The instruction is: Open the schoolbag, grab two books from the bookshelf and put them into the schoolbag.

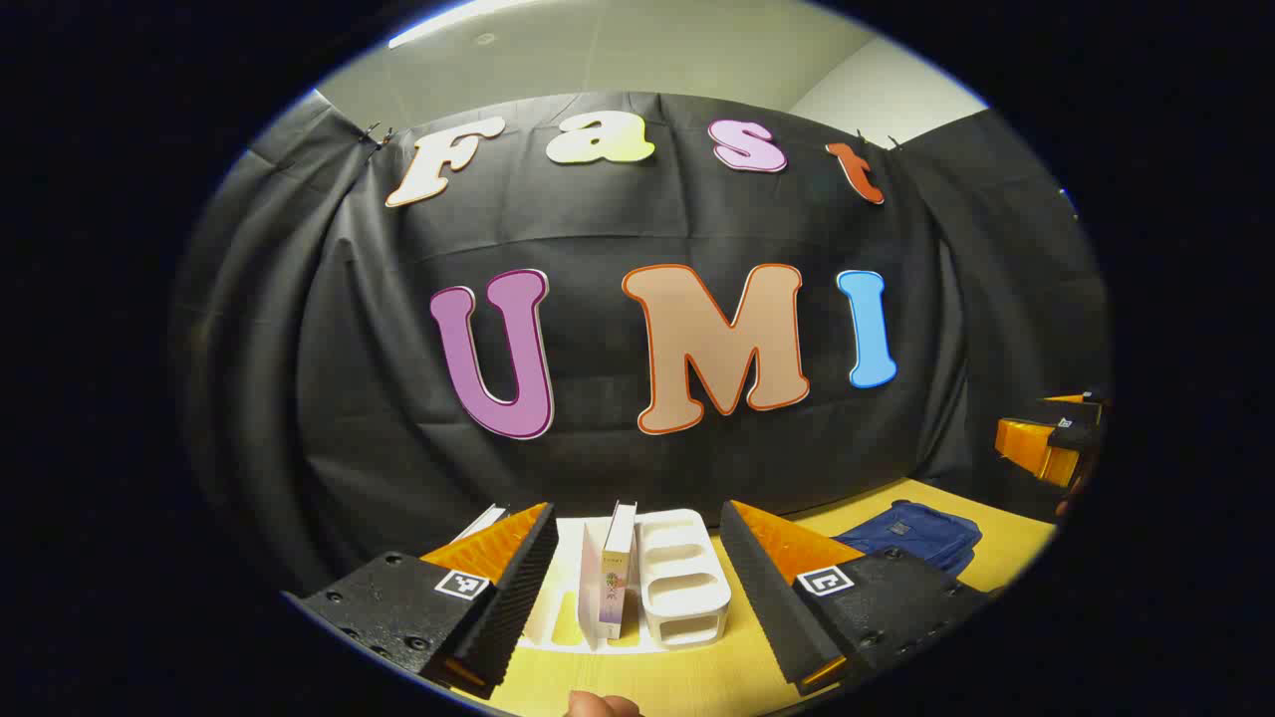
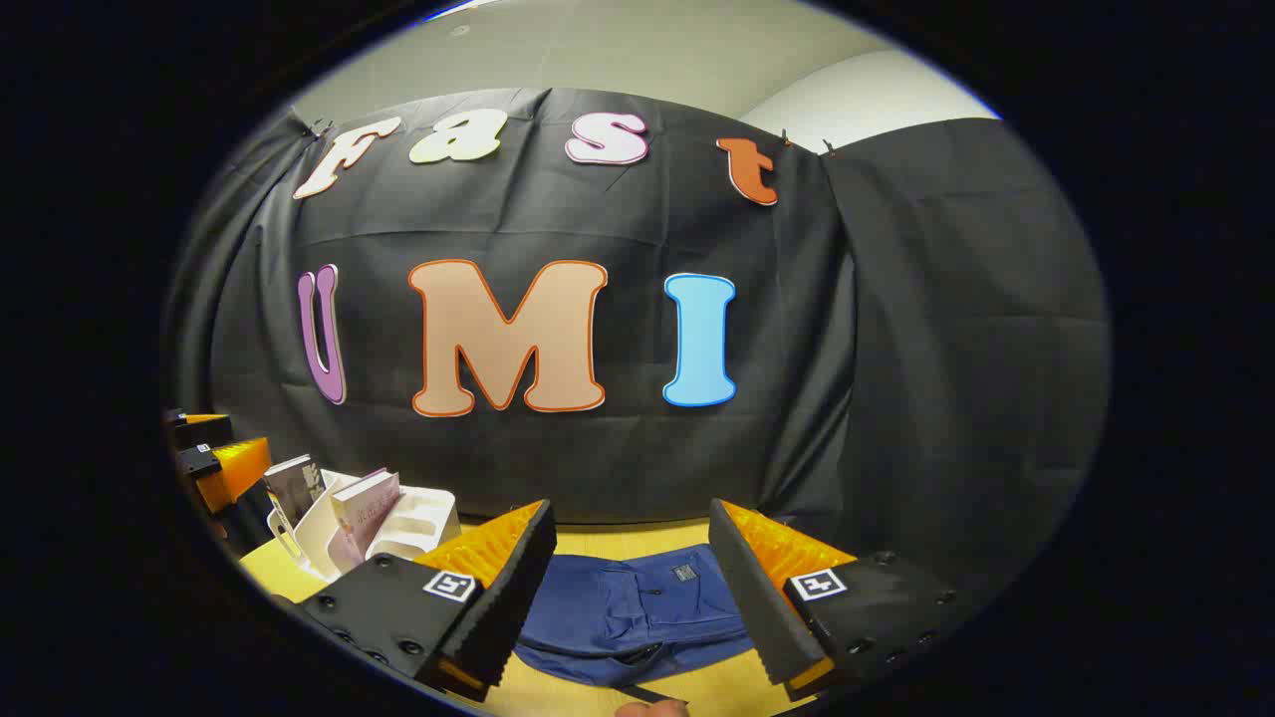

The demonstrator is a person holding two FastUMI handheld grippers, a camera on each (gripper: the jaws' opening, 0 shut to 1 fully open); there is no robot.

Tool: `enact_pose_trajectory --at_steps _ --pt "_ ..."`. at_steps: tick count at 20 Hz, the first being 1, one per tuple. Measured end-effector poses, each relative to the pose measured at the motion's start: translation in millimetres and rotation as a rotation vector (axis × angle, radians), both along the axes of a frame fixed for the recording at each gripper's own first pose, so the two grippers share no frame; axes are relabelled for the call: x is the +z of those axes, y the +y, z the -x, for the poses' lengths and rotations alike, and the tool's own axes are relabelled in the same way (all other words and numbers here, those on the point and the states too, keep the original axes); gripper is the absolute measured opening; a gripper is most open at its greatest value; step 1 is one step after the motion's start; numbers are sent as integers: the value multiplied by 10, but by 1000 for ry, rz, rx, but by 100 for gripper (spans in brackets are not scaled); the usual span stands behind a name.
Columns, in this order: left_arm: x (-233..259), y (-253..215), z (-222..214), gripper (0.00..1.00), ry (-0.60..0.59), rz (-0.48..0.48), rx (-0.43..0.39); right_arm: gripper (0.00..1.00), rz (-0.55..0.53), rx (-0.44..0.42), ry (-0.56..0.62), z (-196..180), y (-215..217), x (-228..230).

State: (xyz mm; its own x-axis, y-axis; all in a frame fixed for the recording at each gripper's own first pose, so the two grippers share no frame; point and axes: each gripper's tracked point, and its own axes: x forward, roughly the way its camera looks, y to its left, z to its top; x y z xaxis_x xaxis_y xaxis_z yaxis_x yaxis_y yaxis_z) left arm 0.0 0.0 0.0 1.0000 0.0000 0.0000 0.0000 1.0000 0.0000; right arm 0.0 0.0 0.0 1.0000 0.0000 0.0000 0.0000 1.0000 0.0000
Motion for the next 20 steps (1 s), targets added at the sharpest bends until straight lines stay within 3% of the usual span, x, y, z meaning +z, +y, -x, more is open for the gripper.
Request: enact_pose_trajectory --at_steps 19,20 --pt "45 2 -107 95 -14 -46 32 95 19 26 17 -63 49 -44" --pt "50 8 -111 100 -12 -48 38 95 25 33 22 -86 74 -68"
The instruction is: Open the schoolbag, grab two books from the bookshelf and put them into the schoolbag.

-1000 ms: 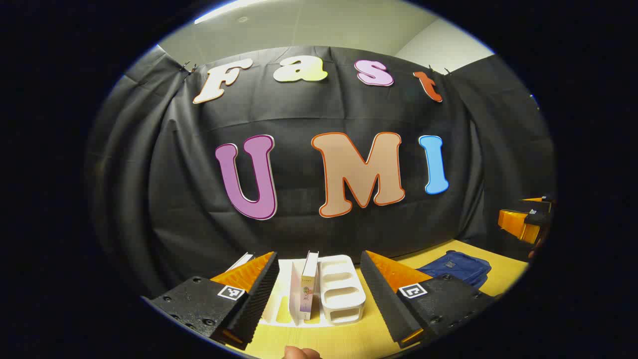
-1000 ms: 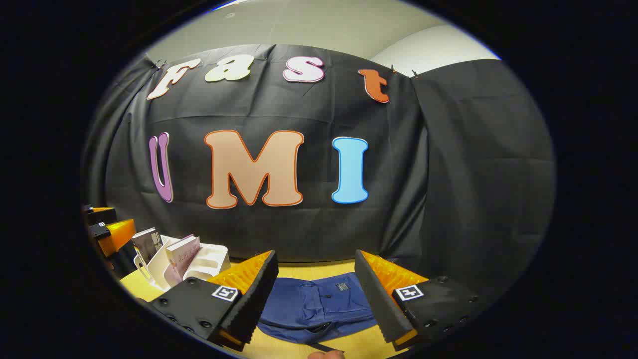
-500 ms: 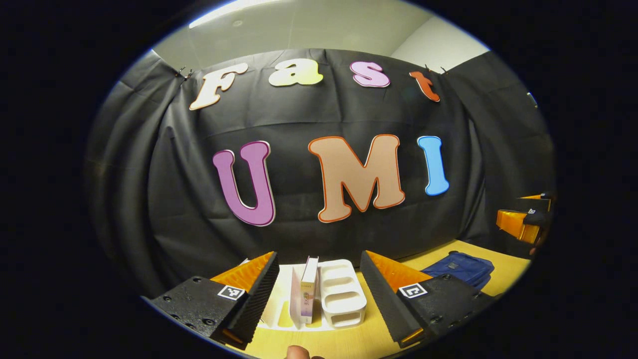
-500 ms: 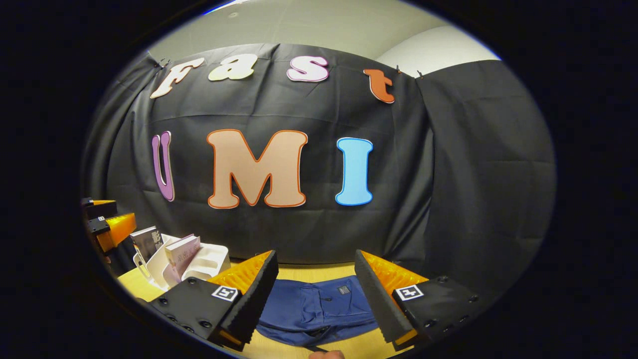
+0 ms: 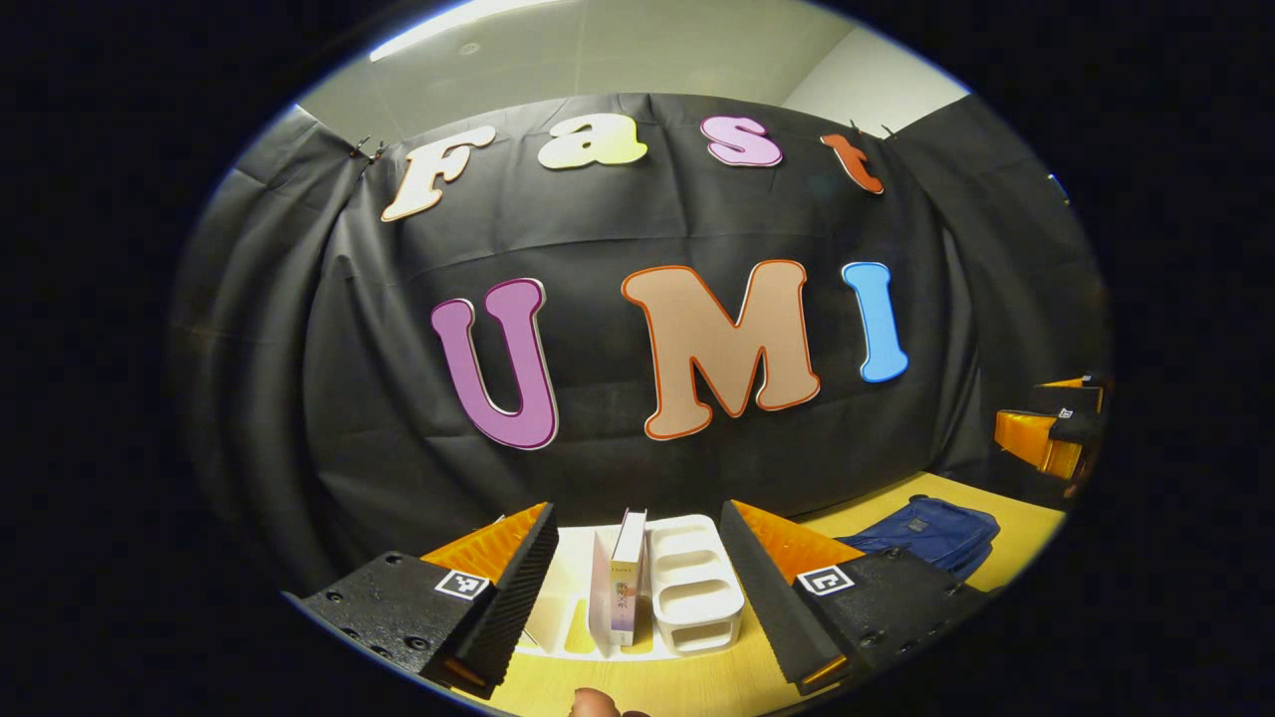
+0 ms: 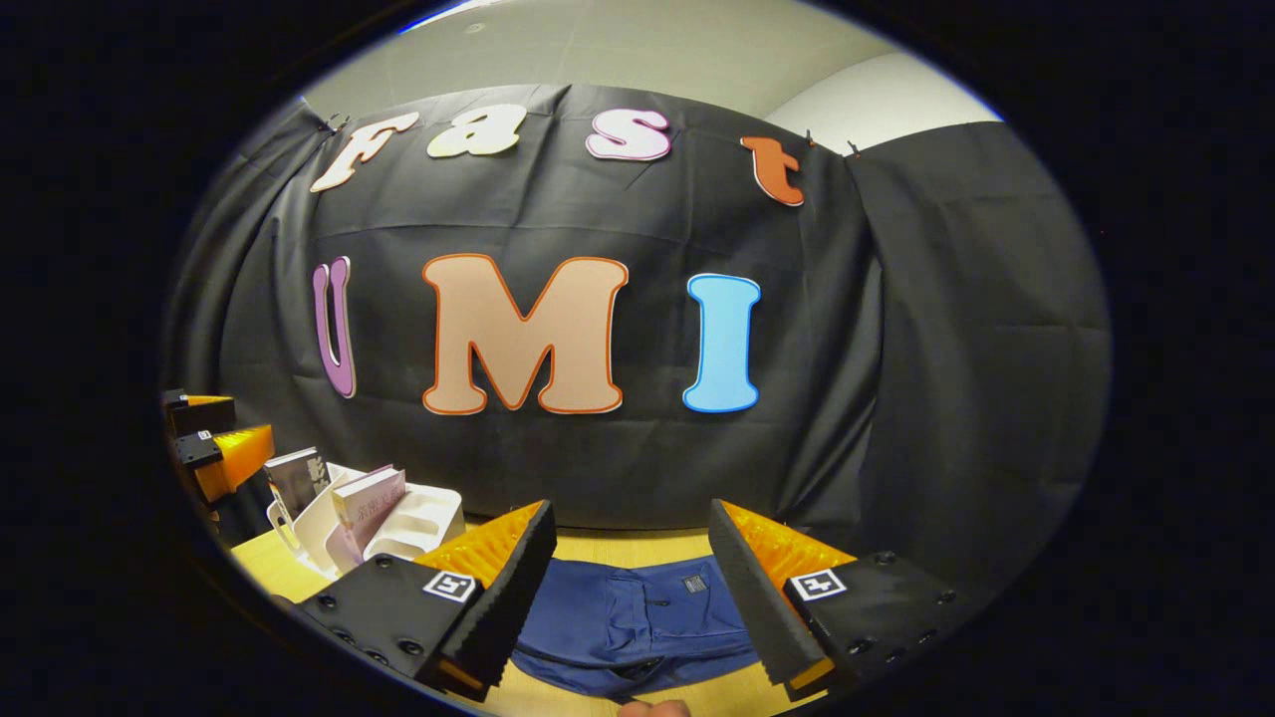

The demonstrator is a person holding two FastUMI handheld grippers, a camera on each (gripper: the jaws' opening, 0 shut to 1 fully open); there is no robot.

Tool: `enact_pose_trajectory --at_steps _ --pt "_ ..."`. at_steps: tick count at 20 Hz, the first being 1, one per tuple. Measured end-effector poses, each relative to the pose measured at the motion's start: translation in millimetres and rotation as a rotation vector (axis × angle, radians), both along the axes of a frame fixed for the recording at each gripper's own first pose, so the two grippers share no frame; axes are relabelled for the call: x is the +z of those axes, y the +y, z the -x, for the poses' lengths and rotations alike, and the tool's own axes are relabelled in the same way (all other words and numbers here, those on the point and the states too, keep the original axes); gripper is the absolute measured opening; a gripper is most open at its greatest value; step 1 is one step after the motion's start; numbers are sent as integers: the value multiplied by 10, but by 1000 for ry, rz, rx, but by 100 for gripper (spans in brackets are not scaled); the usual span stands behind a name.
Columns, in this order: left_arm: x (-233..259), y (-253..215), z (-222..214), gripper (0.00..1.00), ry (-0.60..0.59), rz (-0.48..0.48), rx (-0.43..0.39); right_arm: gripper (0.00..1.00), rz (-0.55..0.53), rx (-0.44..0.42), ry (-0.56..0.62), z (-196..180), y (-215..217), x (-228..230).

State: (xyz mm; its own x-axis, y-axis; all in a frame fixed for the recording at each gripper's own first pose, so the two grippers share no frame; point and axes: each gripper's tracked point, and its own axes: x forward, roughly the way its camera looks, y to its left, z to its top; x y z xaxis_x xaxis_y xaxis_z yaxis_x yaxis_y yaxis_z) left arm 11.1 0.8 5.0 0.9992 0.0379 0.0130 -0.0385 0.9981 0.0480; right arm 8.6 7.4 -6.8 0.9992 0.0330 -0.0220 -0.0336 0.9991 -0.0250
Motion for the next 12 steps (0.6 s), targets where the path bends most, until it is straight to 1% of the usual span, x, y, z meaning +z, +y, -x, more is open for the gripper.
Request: enact_pose_trajectory --at_steps 1,2,3,4,5,6,7,8,11,12 --pt "-9 22 -6 100 0 -1 5 95 6 6 6 -24 21 -16" --pt "-15 40 -20 95 1 -3 9 97 10 17 6 -39 52 -27" --pt "-32 76 -35 95 3 -4 14 97 10 26 4 -53 82 -13" --pt "-43 99 -45 100 8 -5 20 95 12 33 3 -76 107 -19" --pt "-50 105 -45 96 11 -6 24 95 15 38 0 -97 127 -9" --pt "-50 126 -41 100 10 -6 28 95 23 46 -2 -122 151 -8" --pt "-54 136 -48 96 11 -5 30 95 30 51 -4 -146 166 -4" --pt "-54 139 -56 96 12 -5 33 95 38 59 -6 -169 193 -2" --pt "-72 193 -50 95 14 -6 44 99 57 79 -2 -266 266 -11" --pt "-75 210 -55 96 15 -5 50 95 66 90 3 -302 304 -38"
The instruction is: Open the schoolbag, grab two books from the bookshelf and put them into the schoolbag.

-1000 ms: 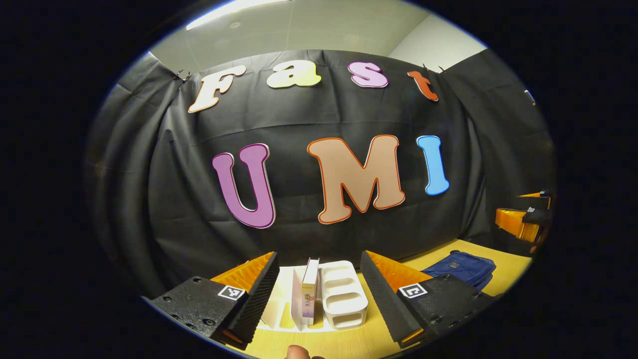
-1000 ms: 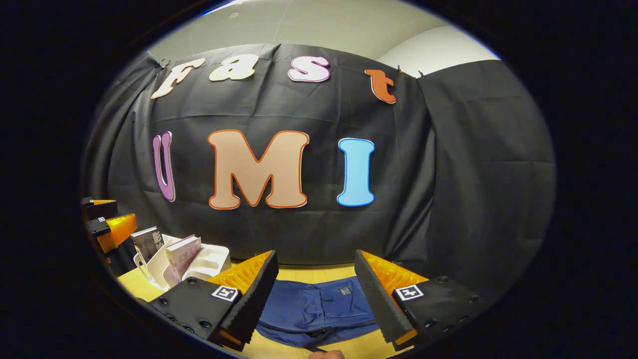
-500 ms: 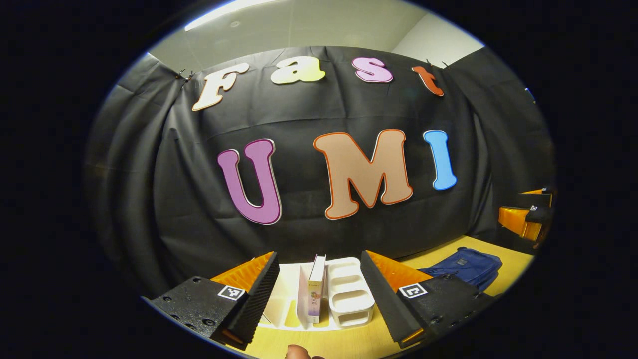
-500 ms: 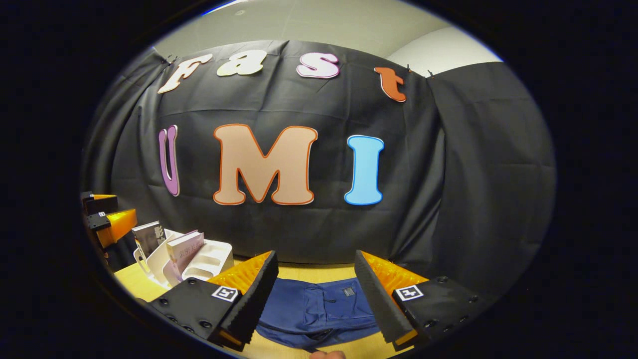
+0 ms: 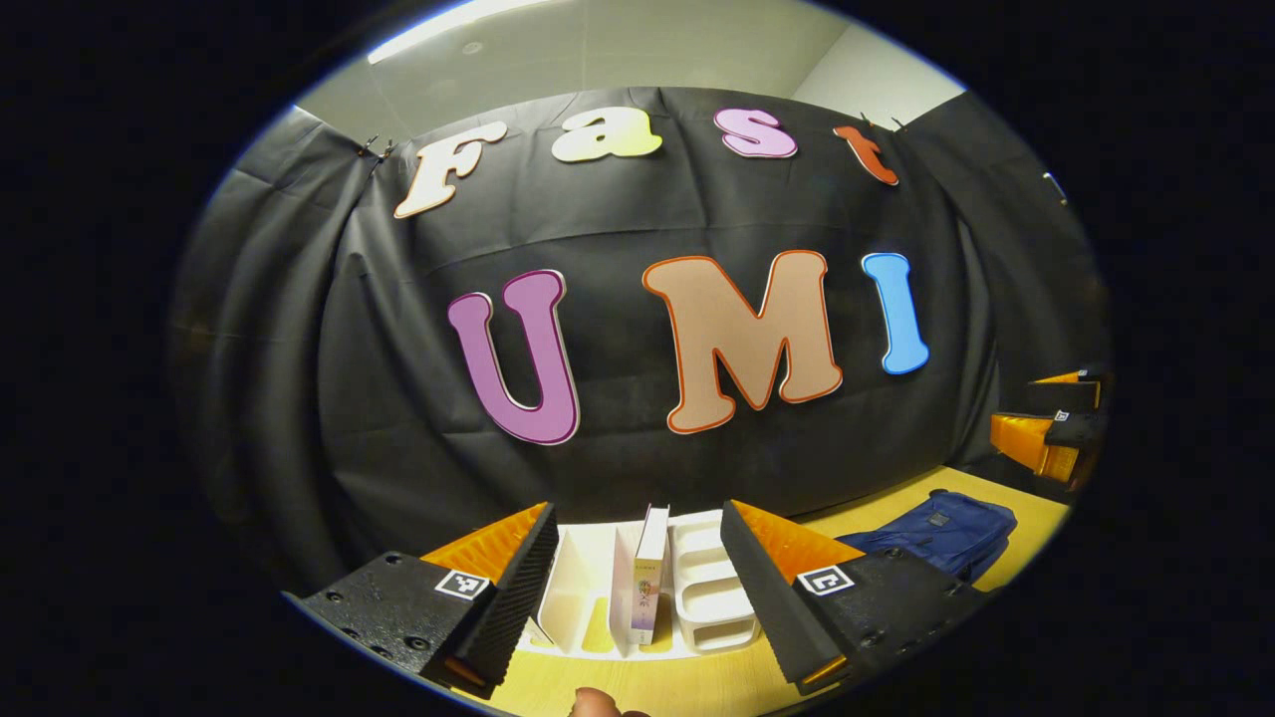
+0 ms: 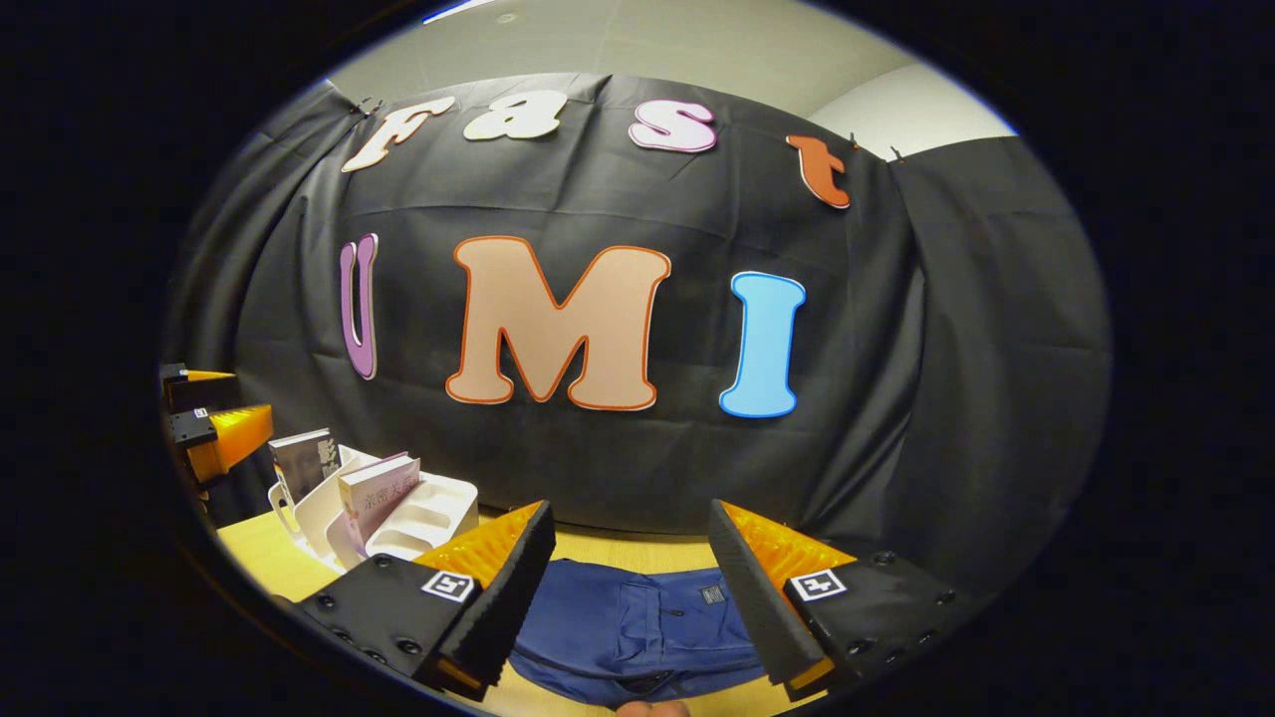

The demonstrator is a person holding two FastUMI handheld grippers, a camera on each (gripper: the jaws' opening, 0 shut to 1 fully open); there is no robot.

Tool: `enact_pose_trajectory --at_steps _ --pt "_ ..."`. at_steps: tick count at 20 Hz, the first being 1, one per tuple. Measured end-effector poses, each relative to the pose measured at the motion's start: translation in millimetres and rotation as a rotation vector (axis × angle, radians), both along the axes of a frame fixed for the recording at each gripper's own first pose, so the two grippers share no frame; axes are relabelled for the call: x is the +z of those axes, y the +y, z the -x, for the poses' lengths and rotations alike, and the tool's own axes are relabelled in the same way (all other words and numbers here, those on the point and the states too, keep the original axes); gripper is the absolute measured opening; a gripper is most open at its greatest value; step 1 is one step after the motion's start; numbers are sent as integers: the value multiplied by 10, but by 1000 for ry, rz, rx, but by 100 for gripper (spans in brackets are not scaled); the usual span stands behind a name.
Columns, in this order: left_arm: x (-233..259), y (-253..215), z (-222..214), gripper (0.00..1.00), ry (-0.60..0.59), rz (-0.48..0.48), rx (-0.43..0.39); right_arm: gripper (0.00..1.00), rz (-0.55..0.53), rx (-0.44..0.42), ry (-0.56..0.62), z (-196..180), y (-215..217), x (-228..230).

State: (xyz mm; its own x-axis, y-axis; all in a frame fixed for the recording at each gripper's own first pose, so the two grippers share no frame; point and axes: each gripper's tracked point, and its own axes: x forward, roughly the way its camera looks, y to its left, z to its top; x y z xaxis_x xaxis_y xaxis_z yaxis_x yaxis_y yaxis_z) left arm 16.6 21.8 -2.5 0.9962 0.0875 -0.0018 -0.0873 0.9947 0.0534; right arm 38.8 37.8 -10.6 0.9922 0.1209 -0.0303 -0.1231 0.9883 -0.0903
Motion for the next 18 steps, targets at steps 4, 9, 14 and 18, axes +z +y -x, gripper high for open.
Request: enact_pose_trajectory --at_steps 4,9,14,18 --pt "-2 72 20 95 1 1 17 95 82 86 30 -137 234 -182" --pt "-4 149 43 96 2 -6 34 99 237 204 77 -297 531 -512" --pt "5 251 83 96 1 -7 55 91 297 258 235 -434 862 -1140" --pt "-20 365 148 95 7 -1 76 100 373 269 362 -494 1141 -1766"
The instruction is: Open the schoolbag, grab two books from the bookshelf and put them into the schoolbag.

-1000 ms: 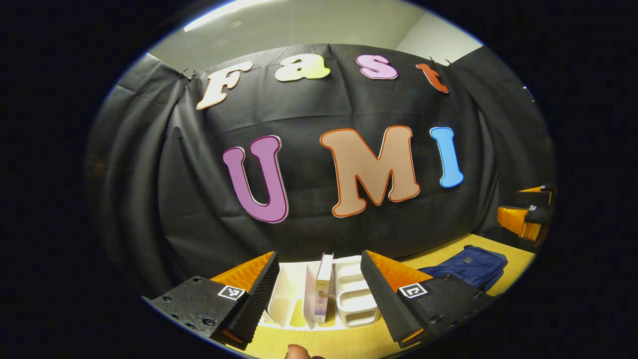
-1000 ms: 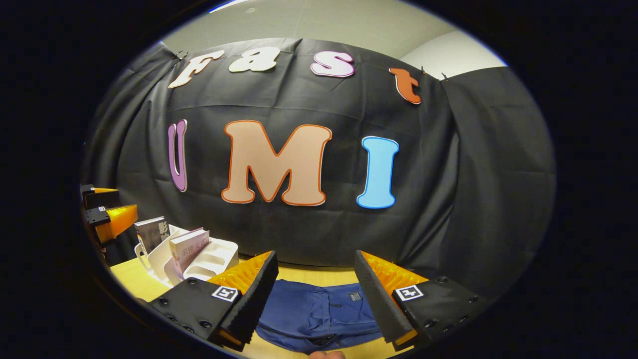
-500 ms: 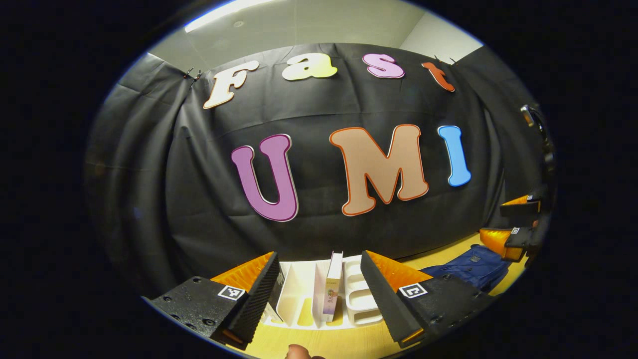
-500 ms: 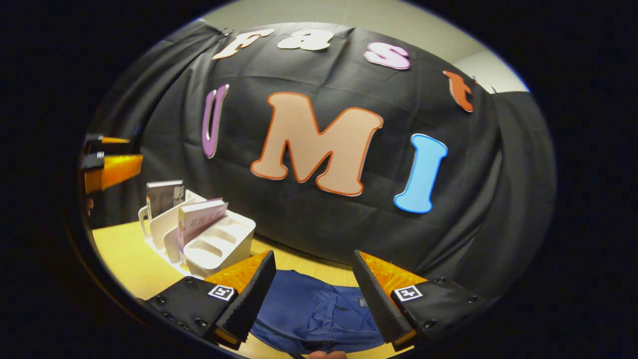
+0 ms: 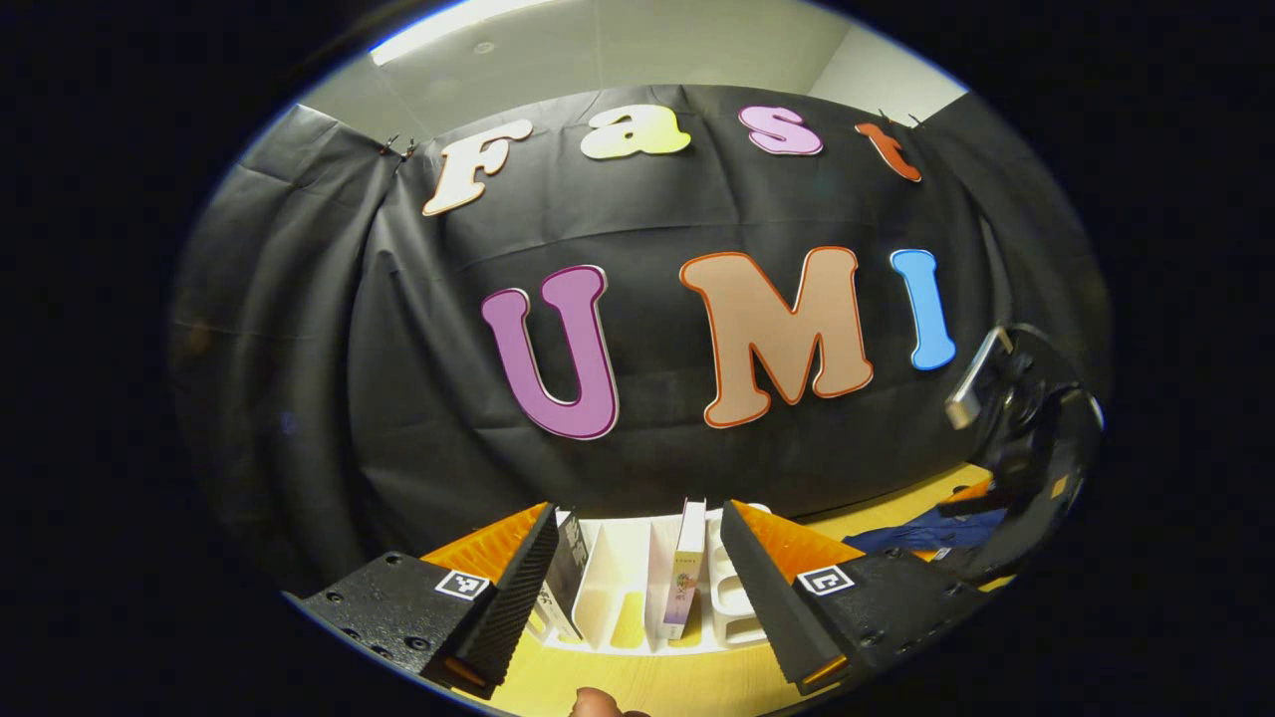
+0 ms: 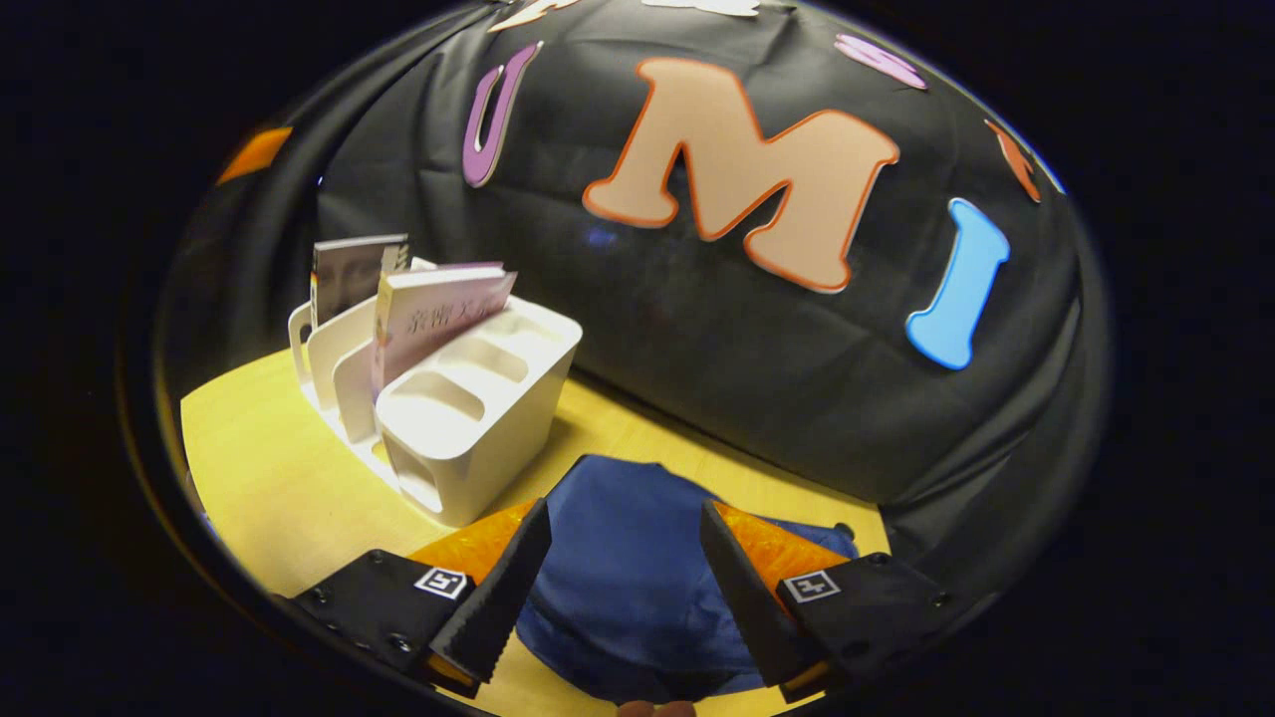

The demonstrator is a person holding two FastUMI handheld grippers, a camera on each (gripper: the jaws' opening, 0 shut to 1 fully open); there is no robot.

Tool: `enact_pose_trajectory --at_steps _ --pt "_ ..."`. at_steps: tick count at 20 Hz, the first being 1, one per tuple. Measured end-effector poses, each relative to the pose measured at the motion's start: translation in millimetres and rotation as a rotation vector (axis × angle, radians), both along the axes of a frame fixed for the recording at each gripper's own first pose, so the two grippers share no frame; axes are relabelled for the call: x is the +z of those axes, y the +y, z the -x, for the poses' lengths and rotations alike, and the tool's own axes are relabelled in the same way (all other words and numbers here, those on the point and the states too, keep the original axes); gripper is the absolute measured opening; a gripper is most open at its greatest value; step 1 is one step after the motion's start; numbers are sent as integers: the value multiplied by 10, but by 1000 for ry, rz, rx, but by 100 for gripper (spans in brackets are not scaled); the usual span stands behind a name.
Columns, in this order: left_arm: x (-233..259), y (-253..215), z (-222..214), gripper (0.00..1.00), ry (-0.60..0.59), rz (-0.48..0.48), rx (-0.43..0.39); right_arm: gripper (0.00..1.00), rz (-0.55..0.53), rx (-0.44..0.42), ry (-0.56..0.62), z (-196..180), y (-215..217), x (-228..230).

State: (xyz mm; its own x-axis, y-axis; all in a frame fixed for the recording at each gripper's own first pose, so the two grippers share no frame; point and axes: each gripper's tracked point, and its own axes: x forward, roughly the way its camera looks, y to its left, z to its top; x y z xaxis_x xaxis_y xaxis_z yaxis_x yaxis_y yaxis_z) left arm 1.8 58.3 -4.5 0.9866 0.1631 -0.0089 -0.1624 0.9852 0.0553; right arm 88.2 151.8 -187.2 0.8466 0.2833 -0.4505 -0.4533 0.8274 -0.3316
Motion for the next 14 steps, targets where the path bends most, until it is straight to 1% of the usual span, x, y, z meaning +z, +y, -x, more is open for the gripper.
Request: enact_pose_trajectory --at_steps 1,4,6,8,9,11,12,14 --pt "-10 49 14 96 2 -1 10 90 28 2 18 6 59 -145" --pt "-38 230 82 95 10 2 42 90 153 24 103 102 148 -635" --pt "-82 356 124 95 19 4 67 98 249 20 149 139 81 -906" --pt "-108 479 176 95 24 14 89 100 321 9 190 186 -25 -1139" --pt "-129 523 181 96 27 22 97 98 337 1 211 201 -41 -1208" --pt "-177 591 217 96 39 35 109 89 341 -12 208 161 -23 -1241" --pt "-192 607 220 100 42 39 112 89 346 -15 208 146 -24 -1255" --pt "-197 615 230 100 44 45 112 82 340 -1 241 175 19 -1304"
